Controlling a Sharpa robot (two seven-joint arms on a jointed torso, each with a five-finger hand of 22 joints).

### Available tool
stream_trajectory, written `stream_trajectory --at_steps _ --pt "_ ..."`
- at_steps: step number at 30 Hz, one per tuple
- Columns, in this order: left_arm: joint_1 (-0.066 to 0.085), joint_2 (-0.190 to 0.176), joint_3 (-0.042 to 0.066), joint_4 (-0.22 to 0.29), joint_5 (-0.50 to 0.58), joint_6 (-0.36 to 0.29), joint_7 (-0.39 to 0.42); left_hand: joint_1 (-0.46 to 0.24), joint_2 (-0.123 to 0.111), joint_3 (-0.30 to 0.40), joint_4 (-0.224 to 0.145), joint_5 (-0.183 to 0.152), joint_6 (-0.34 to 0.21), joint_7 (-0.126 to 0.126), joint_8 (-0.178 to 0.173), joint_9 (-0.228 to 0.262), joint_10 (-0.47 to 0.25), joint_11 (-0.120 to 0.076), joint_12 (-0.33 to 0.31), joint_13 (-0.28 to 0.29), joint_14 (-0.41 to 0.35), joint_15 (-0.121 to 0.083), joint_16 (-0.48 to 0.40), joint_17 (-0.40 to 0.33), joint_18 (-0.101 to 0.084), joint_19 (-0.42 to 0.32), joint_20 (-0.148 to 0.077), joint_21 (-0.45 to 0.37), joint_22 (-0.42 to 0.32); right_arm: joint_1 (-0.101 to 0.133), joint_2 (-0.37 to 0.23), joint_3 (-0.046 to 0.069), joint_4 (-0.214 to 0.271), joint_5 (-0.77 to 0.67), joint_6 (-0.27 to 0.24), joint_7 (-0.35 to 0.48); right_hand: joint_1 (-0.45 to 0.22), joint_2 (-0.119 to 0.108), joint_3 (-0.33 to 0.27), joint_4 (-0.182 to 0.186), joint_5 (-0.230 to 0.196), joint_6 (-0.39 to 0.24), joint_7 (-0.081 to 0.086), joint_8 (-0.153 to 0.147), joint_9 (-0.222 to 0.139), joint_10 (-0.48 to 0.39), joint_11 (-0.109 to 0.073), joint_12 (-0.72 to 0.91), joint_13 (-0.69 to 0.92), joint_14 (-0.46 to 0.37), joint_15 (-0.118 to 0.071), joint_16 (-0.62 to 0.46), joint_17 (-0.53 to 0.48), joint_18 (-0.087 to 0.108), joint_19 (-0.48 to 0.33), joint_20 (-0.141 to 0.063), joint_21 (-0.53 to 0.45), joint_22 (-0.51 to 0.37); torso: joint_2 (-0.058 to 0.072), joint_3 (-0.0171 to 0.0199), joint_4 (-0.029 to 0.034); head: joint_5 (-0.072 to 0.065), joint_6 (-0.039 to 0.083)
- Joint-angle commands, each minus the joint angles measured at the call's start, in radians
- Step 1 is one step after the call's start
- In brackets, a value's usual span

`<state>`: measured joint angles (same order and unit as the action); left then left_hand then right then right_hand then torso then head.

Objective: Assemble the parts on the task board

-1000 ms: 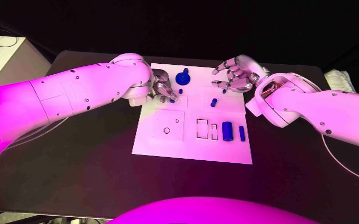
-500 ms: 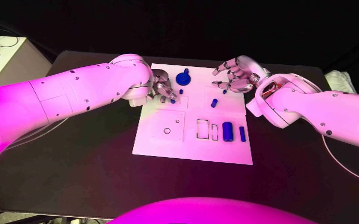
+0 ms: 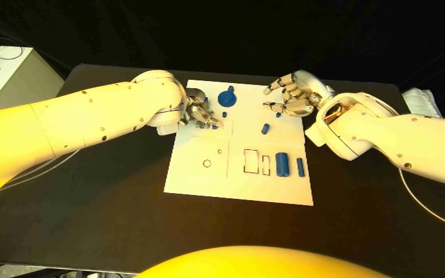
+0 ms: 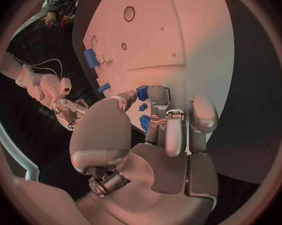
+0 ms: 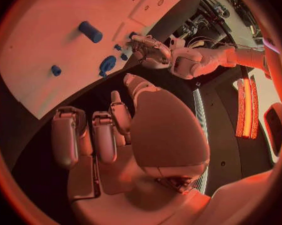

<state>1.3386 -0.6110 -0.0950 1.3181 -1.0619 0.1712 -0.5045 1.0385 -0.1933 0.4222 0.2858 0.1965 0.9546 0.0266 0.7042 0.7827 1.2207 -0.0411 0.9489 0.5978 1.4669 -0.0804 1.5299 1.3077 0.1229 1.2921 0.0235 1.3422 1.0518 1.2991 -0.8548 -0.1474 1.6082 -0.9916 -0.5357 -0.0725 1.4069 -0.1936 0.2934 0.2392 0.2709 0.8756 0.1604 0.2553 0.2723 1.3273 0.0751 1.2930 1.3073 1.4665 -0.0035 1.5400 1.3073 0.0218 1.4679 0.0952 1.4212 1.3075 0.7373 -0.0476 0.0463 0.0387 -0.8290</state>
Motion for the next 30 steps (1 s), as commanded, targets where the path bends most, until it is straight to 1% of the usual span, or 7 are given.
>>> stream_trajectory --at_steps 1,5,17,22,24,25,30 --pt "-0.003 -0.008 0.003 0.015 -0.009 -0.021 -0.002 -0.010 -0.005 -0.018 0.007 -0.022 0.004 0.004 -0.007 0.002 -0.002 0.006 0.004 -0.004 0.082 -0.007 0.002 0.193 -0.021 0.007 0.002 -0.004 0.001 -0.001 0.000 0.000 -0.001 0.001 0.003 0.010 -0.004 -0.007 0.008 -0.001 0.004 0.008 0.000 0.006 -0.001 -0.005 -0.001 0.001 -0.001 0.088 0.001 -0.006 0.201 0.019 0.038 0.003 -0.005 0.143 0.000 0.0006 -0.0015 0.000 0.002" --pt "-0.003 -0.024 0.013 0.036 -0.003 -0.048 -0.002 -0.033 0.004 -0.044 0.008 -0.036 -0.009 0.008 -0.007 0.005 -0.021 0.010 -0.011 -0.030 0.074 -0.004 -0.010 0.173 -0.018 0.000 0.004 -0.009 -0.010 -0.002 0.000 0.000 -0.001 0.028 0.003 0.009 -0.004 -0.007 0.008 -0.001 0.004 0.008 0.000 0.006 -0.001 -0.005 -0.001 0.001 -0.001 0.088 0.001 -0.006 0.201 0.019 0.038 0.003 -0.005 0.143 0.000 0.0021 -0.0014 0.000 0.006" --pt "0.000 -0.065 0.068 0.085 0.030 -0.074 -0.001 -0.042 0.009 -0.069 0.008 -0.038 -0.036 0.017 -0.007 0.012 -0.056 0.019 -0.022 -0.051 0.063 0.003 -0.027 0.143 -0.012 -0.022 0.010 -0.026 -0.043 -0.003 -0.001 0.000 -0.007 0.077 0.005 0.005 -0.006 -0.007 0.009 0.001 0.005 0.007 0.000 0.006 -0.001 -0.004 -0.001 0.002 0.000 0.088 0.001 -0.006 0.201 0.019 0.038 0.003 -0.005 0.143 0.000 0.0011 -0.0003 0.001 0.016" --pt "0.004 -0.079 0.086 0.083 0.044 -0.051 0.002 0.000 0.024 -0.073 0.006 -0.016 -0.074 0.032 -0.013 0.016 -0.091 0.031 -0.018 -0.050 0.041 0.014 -0.055 0.097 0.000 -0.065 0.020 -0.062 -0.106 -0.003 -0.003 0.000 -0.007 0.078 0.003 0.012 -0.007 -0.006 0.010 0.002 0.006 0.007 0.000 0.006 -0.002 -0.004 -0.001 0.002 0.000 0.088 0.001 -0.007 0.200 0.019 0.037 0.003 -0.006 0.142 -0.001 0.0007 0.0007 -0.003 0.020" --pt "0.009 -0.081 0.092 0.070 0.048 -0.048 0.005 0.007 0.037 -0.082 0.007 -0.014 -0.108 0.048 -0.025 0.013 -0.126 0.047 -0.017 -0.049 0.014 0.028 -0.087 0.046 0.012 -0.112 0.032 -0.104 -0.176 -0.003 -0.003 0.000 -0.007 0.079 -0.001 0.015 -0.007 -0.006 0.011 0.002 0.006 0.007 0.000 0.006 -0.002 -0.003 -0.001 0.002 0.000 0.088 0.001 -0.006 0.201 0.019 0.037 0.003 -0.006 0.142 -0.001 0.0000 0.0024 -0.005 0.026" --pt "0.013 -0.079 0.095 0.058 0.049 -0.048 0.007 0.012 0.043 -0.086 0.006 -0.014 -0.112 0.050 -0.026 0.012 -0.134 0.051 -0.011 -0.047 -0.067 0.031 -0.212 -0.145 0.014 -0.114 0.036 -0.109 -0.180 -0.003 -0.004 0.000 -0.008 0.079 -0.002 0.017 -0.006 -0.005 0.012 0.001 0.006 0.007 0.000 0.006 -0.002 -0.003 -0.001 0.002 0.000 0.088 0.001 -0.007 0.200 0.019 0.038 0.003 -0.006 0.143 -0.002 -0.0001 0.0024 -0.004 0.028" --pt "0.034 -0.057 0.100 -0.011 0.052 -0.037 0.012 0.036 0.052 -0.086 0.006 -0.010 -0.139 0.063 -0.048 -0.004 -0.154 0.059 -0.003 -0.047 -0.072 0.037 -0.236 -0.179 0.020 -0.132 0.043 -0.130 -0.213 -0.003 -0.003 0.000 -0.009 0.079 -0.005 0.022 -0.004 -0.005 0.017 0.000 0.009 0.006 0.000 0.006 -0.003 -0.004 -0.001 0.002 0.000 0.088 0.000 -0.007 0.200 0.019 0.038 0.003 -0.006 0.143 0.001 0.0018 -0.0020 0.005 0.039"
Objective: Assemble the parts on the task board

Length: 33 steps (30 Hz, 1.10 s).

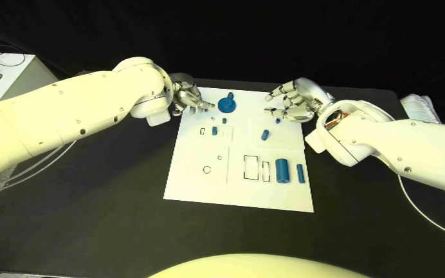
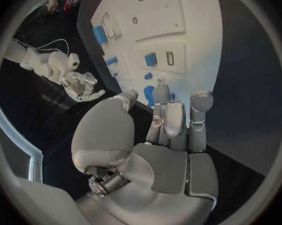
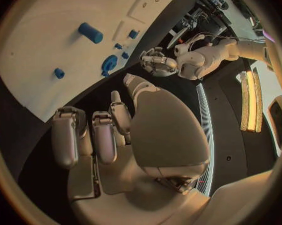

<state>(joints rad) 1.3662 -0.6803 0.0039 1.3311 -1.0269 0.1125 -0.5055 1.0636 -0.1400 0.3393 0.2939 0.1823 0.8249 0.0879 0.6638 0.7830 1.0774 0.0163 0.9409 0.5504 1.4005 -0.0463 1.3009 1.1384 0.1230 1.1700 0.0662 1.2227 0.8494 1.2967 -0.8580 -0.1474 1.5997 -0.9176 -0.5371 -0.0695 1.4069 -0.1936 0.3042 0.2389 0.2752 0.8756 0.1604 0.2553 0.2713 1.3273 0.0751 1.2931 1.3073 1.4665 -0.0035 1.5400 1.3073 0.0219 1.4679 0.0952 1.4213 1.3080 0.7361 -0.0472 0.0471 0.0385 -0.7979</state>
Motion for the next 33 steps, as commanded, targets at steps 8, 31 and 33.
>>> stream_trajectory --at_steps 8,31,33 --pt "0.026 0.079 0.007 -0.153 0.017 0.057 0.018 0.013 0.001 -0.009 0.000 0.003 -0.023 0.012 -0.021 -0.016 -0.033 0.011 0.002 -0.003 -0.015 0.011 -0.021 -0.037 0.026 -0.032 0.007 -0.033 -0.046 -0.001 0.005 0.000 -0.004 0.005 0.003 0.022 -0.006 -0.016 0.038 -0.002 0.079 0.006 0.002 0.008 -0.006 -0.007 -0.001 0.000 -0.004 0.088 0.000 -0.008 0.200 0.019 0.037 0.002 -0.009 0.141 0.008 -0.0018 -0.0081 0.012 0.019" --pt "0.033 0.182 0.006 -0.350 0.013 0.105 0.051 0.025 0.004 -0.012 -0.002 0.004 -0.026 0.016 -0.024 -0.023 -0.044 0.016 0.007 -0.005 0.058 0.017 0.104 0.145 0.027 -0.035 0.012 -0.039 -0.051 0.000 0.005 0.000 0.003 0.015 0.004 0.036 -0.008 -0.019 0.044 -0.001 0.081 0.005 0.002 0.008 -0.007 -0.021 0.000 -0.016 -0.019 0.083 0.001 -0.019 0.181 0.024 0.029 0.002 -0.029 0.126 0.034 -0.0016 -0.0196 0.014 0.033" --pt "0.033 0.186 0.005 -0.355 0.014 0.109 0.052 0.025 0.004 -0.012 -0.002 0.004 -0.026 0.016 -0.024 -0.023 -0.044 0.016 0.007 -0.005 0.058 0.017 0.104 0.145 0.027 -0.035 0.012 -0.039 -0.051 0.000 0.005 0.000 0.003 0.015 0.004 0.036 -0.008 -0.019 0.044 -0.001 0.081 0.005 0.002 0.008 -0.007 -0.021 0.000 -0.016 -0.019 0.083 0.001 -0.019 0.181 0.024 0.029 0.002 -0.029 0.126 0.035 -0.0012 -0.0201 0.015 0.033"
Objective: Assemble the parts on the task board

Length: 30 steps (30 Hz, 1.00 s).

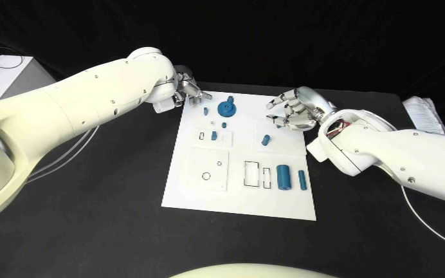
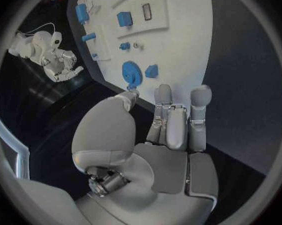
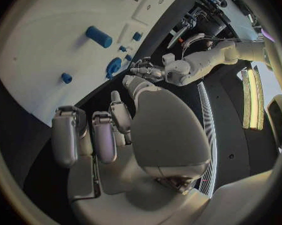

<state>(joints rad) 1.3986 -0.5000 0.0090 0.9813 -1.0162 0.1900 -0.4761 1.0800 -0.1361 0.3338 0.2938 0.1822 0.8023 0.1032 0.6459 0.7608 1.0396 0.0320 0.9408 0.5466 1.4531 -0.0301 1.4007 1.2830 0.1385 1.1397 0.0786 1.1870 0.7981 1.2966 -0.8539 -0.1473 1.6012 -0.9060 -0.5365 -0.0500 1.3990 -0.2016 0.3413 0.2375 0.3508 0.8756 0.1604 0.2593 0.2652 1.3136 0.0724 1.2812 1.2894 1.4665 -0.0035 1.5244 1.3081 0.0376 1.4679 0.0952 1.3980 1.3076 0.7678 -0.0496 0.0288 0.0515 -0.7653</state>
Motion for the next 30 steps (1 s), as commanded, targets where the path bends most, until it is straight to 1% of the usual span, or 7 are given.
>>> stream_trajectory --at_steps 1,3,6,12,17,24,30 --pt "0.000 0.009 0.000 -0.007 0.004 0.034 0.023 0.009 0.001 -0.007 -0.002 0.004 -0.004 0.001 -0.006 -0.001 -0.007 0.000 0.007 -0.001 0.006 0.001 0.004 0.001 0.011 -0.005 0.000 -0.004 0.000 0.000 0.001 0.000 0.002 0.003 0.003 0.017 0.000 -0.011 0.007 0.000 0.005 0.005 0.002 0.004 -0.001 -0.007 0.002 -0.004 -0.001 0.083 0.001 -0.003 0.180 0.008 0.029 0.002 -0.006 0.126 0.004 0.0011 -0.0019 0.002 0.001" --pt "0.000 0.014 0.000 -0.014 0.005 0.042 0.023 0.009 0.001 -0.007 -0.002 0.004 -0.004 0.001 -0.006 -0.001 -0.007 0.000 0.007 -0.001 0.006 0.001 0.004 0.001 0.011 -0.005 0.000 -0.004 0.000 0.000 0.002 0.000 0.002 0.003 0.004 0.016 0.000 -0.011 0.007 0.000 0.005 0.005 0.002 0.004 -0.001 -0.007 0.002 -0.004 -0.001 0.083 0.001 -0.003 0.180 0.008 0.029 0.002 -0.006 0.126 0.003 0.0004 -0.0014 0.001 -0.002" --pt "0.000 0.018 -0.001 -0.020 0.006 0.054 0.022 0.010 0.001 -0.007 -0.002 0.004 -0.004 0.001 -0.006 -0.002 -0.007 0.000 0.008 -0.001 0.005 0.001 0.005 0.001 0.012 -0.005 0.000 -0.004 -0.001 0.000 0.002 0.000 0.002 0.003 0.005 0.015 0.000 -0.011 0.007 0.000 0.005 0.005 0.002 0.004 -0.001 -0.007 0.002 -0.004 -0.001 0.083 0.001 -0.003 0.180 0.008 0.029 0.002 -0.006 0.126 0.003 0.0009 -0.0012 0.003 -0.005" --pt "-0.002 0.020 -0.002 -0.025 0.006 0.076 0.020 0.011 0.001 -0.007 -0.002 0.004 -0.004 0.001 -0.006 -0.003 -0.008 0.001 0.008 -0.001 0.004 0.001 0.005 -0.001 0.012 -0.007 0.001 -0.006 -0.004 0.000 0.003 0.000 0.001 0.003 0.007 0.013 0.000 -0.011 0.007 0.000 0.005 0.005 0.002 0.004 -0.001 -0.007 0.002 -0.004 -0.001 0.083 0.001 -0.003 0.180 0.008 0.029 0.002 -0.006 0.126 0.001 0.0007 -0.0004 0.002 -0.007" --pt "-0.002 0.018 -0.004 -0.027 0.007 0.094 0.017 0.017 0.003 -0.007 -0.003 0.004 -0.004 0.002 -0.006 -0.004 -0.010 0.001 0.009 -0.001 0.003 0.002 0.008 0.002 0.012 -0.006 0.002 -0.005 -0.002 0.000 0.003 0.000 0.001 0.003 0.009 0.011 -0.001 -0.012 0.008 0.000 0.005 0.005 0.002 0.004 -0.002 -0.007 0.002 -0.005 -0.001 0.082 0.001 -0.005 0.179 0.009 0.028 0.002 -0.008 0.125 0.001 0.0008 0.0006 0.002 -0.006" --pt "-0.003 0.016 -0.007 -0.028 0.020 0.110 0.015 0.025 0.005 -0.005 -0.004 0.005 -0.004 0.002 -0.006 -0.005 -0.011 0.002 0.011 -0.002 0.003 0.003 0.012 0.006 0.012 -0.005 0.003 -0.005 0.000 0.000 0.004 0.000 0.001 0.003 0.011 0.010 -0.001 -0.012 0.008 0.000 0.005 0.005 0.002 0.004 -0.002 -0.007 0.002 -0.005 -0.001 0.082 0.001 -0.005 0.179 0.009 0.028 0.002 -0.008 0.125 0.002 0.0003 -0.0007 0.004 -0.005" --pt "-0.003 0.016 -0.011 -0.022 0.033 0.120 0.013 0.027 0.005 -0.005 -0.004 0.005 -0.003 0.002 -0.006 -0.006 -0.012 0.002 0.011 -0.002 0.002 0.003 0.012 0.005 0.012 -0.006 0.003 -0.005 -0.001 0.000 0.004 0.000 -0.001 0.003 0.012 0.009 -0.001 -0.012 0.008 0.000 0.005 0.005 0.002 0.004 -0.002 -0.007 0.002 -0.005 -0.001 0.082 0.001 -0.005 0.179 0.009 0.028 0.002 -0.008 0.125 0.002 0.0008 -0.0010 0.004 -0.004"
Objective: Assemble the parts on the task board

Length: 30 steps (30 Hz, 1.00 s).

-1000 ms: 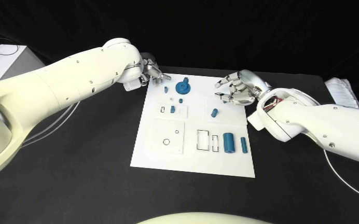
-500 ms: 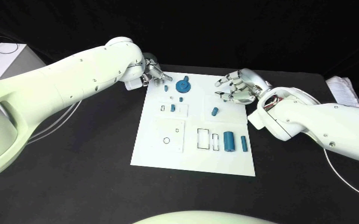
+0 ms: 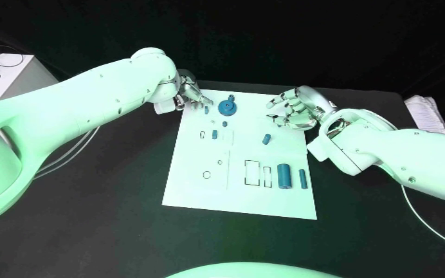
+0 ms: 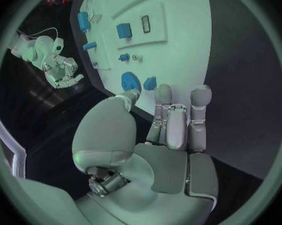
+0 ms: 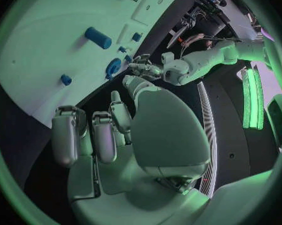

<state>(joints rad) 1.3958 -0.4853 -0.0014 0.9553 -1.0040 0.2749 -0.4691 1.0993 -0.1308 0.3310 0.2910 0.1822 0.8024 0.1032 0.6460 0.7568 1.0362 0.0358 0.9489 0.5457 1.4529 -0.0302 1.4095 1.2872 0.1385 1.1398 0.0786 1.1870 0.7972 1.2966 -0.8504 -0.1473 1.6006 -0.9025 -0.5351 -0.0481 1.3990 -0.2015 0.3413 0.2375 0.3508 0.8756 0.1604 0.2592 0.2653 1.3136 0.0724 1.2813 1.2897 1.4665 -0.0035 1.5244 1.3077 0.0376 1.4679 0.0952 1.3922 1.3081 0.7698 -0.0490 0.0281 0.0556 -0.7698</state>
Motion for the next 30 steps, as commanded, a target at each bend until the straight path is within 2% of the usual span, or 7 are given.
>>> stream_trajectory --at_steps 1,6,17,25,30 --pt "0.000 0.001 -0.002 0.005 0.021 0.036 0.006 0.007 0.000 -0.002 -0.001 0.005 -0.004 0.002 -0.006 -0.002 -0.008 -0.002 0.003 -0.001 0.002 0.003 0.003 0.001 0.012 -0.006 0.003 -0.005 0.000 0.000 0.001 0.000 0.000 0.000 0.010 0.007 -0.001 -0.012 0.008 0.000 0.005 0.005 0.002 0.004 -0.002 -0.007 0.003 -0.005 -0.002 0.082 0.001 -0.005 0.179 0.009 0.028 0.002 -0.002 0.124 0.000 0.0002 -0.0002 0.000 0.000" --pt "-0.001 0.000 -0.004 0.004 0.024 0.039 0.006 0.011 0.001 -0.002 -0.001 0.005 -0.003 0.002 -0.006 -0.003 -0.009 -0.002 0.004 -0.001 0.001 0.003 0.004 0.001 0.012 -0.006 0.003 -0.006 -0.001 0.000 0.001 0.000 -0.001 0.000 0.011 0.006 -0.001 -0.012 0.008 0.000 0.005 0.005 0.002 0.004 -0.002 -0.007 0.003 -0.005 -0.002 0.082 0.001 -0.005 0.179 0.009 0.028 0.002 -0.002 0.124 0.000 0.0000 0.0008 0.001 -0.001" --pt "-0.001 -0.002 -0.009 0.002 0.029 0.044 0.007 0.030 0.007 0.004 -0.002 0.006 -0.002 0.002 -0.006 -0.006 -0.011 -0.002 0.007 -0.002 -0.001 0.004 0.008 0.004 0.012 -0.006 0.004 -0.005 0.001 0.000 0.002 0.000 -0.002 0.000 0.012 0.006 -0.003 -0.013 0.011 0.001 0.004 0.005 0.002 0.004 -0.002 -0.005 0.003 -0.003 0.000 0.082 0.001 -0.005 0.179 0.008 0.029 0.002 -0.001 0.126 0.001 0.0005 -0.0015 -0.001 -0.002" --pt "-0.001 -0.001 -0.013 -0.001 0.045 0.029 0.005 0.063 0.023 0.024 -0.002 0.005 0.000 0.000 -0.006 -0.011 -0.013 -0.004 0.010 -0.006 -0.001 0.003 0.015 0.010 0.011 -0.002 0.005 -0.003 0.006 0.000 0.002 0.000 -0.002 0.000 0.013 0.007 -0.006 -0.012 0.012 0.003 0.004 0.005 0.002 0.005 -0.002 -0.004 0.003 -0.002 0.001 0.082 0.001 -0.005 0.180 0.008 0.029 0.002 0.000 0.126 0.001 0.0002 -0.0006 -0.002 -0.004" --pt "-0.001 -0.002 -0.014 -0.004 0.063 0.004 0.006 0.113 0.043 0.066 -0.007 0.004 0.004 -0.005 -0.001 -0.015 -0.012 -0.008 0.011 -0.012 0.000 -0.001 0.021 0.013 0.010 0.003 0.002 0.002 0.013 0.000 0.002 0.000 -0.003 -0.005 0.013 0.006 -0.006 -0.012 0.012 0.003 0.004 0.005 0.002 0.005 -0.002 -0.004 0.003 -0.002 0.001 0.082 0.001 -0.005 0.180 0.008 0.029 0.002 0.000 0.126 0.000 0.0007 -0.0001 -0.002 -0.006"
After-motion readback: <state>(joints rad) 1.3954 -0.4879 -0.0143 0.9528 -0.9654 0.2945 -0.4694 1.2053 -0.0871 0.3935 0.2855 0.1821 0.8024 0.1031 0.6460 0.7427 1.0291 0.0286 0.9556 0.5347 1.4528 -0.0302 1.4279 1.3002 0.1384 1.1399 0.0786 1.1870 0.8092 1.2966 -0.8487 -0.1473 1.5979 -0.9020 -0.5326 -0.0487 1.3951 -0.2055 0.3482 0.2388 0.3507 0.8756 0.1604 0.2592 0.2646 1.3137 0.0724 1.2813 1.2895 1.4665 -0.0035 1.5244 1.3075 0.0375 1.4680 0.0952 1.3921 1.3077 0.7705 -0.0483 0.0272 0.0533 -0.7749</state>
